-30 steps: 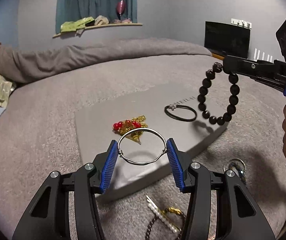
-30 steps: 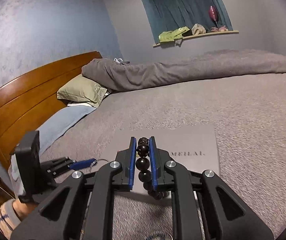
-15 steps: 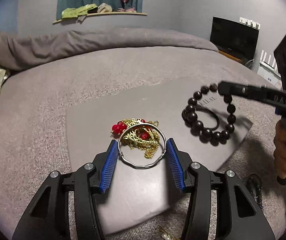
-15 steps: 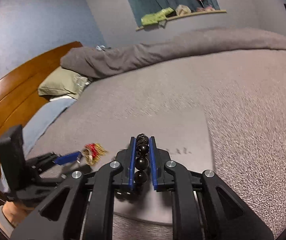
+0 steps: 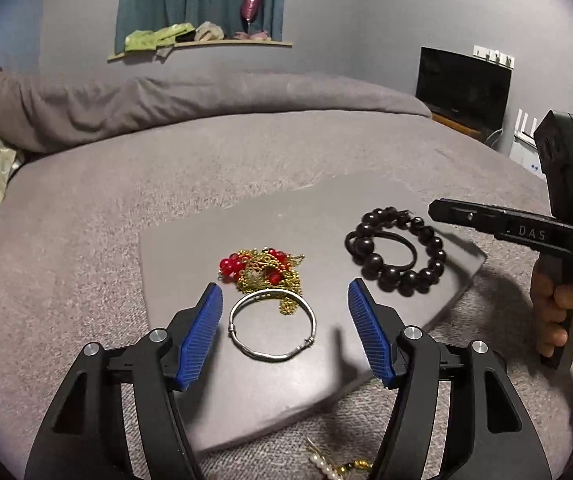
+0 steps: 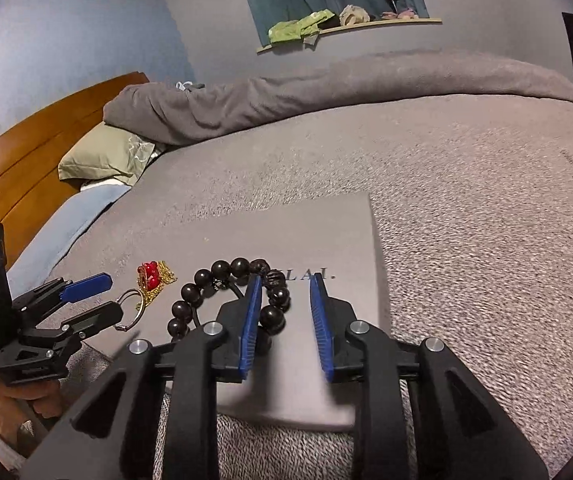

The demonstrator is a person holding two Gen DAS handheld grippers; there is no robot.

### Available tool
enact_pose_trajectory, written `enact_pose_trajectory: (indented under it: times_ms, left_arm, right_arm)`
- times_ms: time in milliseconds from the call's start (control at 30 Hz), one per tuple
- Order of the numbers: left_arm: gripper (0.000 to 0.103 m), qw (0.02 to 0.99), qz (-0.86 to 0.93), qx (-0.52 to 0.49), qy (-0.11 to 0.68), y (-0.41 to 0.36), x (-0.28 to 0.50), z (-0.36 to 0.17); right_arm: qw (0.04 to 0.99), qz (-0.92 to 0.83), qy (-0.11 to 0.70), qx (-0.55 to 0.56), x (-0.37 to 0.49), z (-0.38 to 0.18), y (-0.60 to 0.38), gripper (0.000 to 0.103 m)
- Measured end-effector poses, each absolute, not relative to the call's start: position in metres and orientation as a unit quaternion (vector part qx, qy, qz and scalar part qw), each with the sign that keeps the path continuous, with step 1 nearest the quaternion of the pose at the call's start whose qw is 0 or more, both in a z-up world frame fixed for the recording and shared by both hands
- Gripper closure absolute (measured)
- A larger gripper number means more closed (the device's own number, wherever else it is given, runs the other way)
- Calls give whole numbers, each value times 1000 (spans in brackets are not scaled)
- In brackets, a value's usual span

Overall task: Organize jewelry
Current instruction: 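Open both tools on the box lid and withdraw toward the pile, then grasp the pearl hairpin with the left tool while the right tool grasps the blue beaded bracelet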

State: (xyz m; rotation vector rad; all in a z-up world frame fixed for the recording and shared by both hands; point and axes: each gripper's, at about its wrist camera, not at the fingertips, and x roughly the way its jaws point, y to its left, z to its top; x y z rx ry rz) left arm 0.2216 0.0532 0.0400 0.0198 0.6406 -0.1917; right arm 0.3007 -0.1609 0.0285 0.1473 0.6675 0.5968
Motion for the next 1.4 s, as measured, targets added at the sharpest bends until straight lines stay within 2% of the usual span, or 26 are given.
enact_pose_trajectory:
  times_ms: [433, 733, 867, 1067, 1400]
  left_arm:
    - [37, 945, -83, -26, 315, 76, 175, 45]
    - [37, 942, -95, -19, 321, 65, 143, 40]
    - [37, 935, -101, -6, 340, 58, 137, 27]
    - [37, 927, -105, 7, 359, 50, 135, 14]
    - [37, 912, -98, 4, 399, 36, 157, -8]
  right_arm:
    - [896, 306, 316, 56, 269, 30, -162, 77]
    - [892, 328, 310, 17, 229, 30, -152, 71]
    - [887, 336, 318, -2, 214, 23, -151, 64]
    - [881, 332, 337, -16, 198, 6, -157, 62]
    - [868, 323, 374, -51, 171, -20, -162, 48]
